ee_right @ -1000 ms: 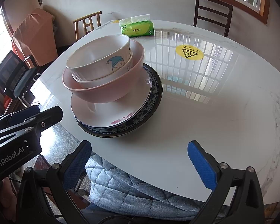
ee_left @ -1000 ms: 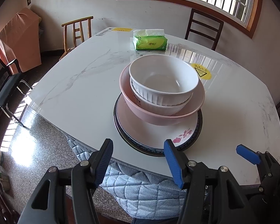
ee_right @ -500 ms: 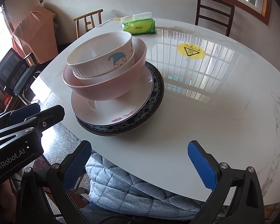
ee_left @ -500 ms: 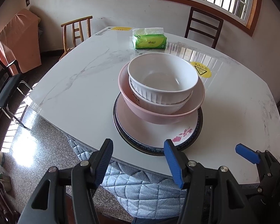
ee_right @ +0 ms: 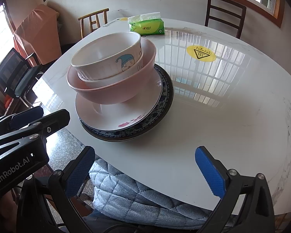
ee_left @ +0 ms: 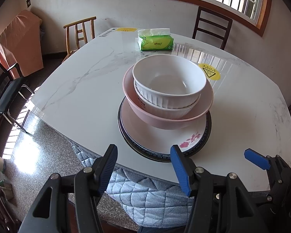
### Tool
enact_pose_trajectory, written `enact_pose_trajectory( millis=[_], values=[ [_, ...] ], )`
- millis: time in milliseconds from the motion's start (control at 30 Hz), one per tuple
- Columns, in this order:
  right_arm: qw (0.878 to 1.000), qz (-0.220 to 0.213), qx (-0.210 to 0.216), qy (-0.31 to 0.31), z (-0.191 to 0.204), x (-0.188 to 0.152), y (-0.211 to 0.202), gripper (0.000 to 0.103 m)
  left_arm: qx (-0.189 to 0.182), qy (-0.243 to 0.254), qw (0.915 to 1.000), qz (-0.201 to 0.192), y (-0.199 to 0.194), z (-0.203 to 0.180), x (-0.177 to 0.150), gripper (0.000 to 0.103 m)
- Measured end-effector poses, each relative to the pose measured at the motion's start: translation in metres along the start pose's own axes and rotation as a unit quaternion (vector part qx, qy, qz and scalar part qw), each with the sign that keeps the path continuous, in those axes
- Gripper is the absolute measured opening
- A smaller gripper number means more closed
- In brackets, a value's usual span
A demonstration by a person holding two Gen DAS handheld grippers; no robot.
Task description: Organize plates and bowls
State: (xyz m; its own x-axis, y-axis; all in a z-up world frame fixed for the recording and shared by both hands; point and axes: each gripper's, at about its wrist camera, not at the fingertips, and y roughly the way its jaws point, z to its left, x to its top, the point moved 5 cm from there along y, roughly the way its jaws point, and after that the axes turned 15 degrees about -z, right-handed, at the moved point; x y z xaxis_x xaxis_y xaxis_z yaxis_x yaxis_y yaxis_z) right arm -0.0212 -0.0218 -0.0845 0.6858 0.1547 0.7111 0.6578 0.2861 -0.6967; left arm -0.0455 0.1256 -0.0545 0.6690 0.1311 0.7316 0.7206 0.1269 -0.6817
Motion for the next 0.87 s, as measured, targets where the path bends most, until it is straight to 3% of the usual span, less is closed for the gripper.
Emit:
enact_pose_trajectory(
  millis=[867],
  values=[
    [1.0,0.002,0.005,-0.007,0.0044,0.0009,0.0027,0.102,-0.002,0.013,0.9998,-0.012,-0.0017,0.0,0.0004,0.058]
  ],
)
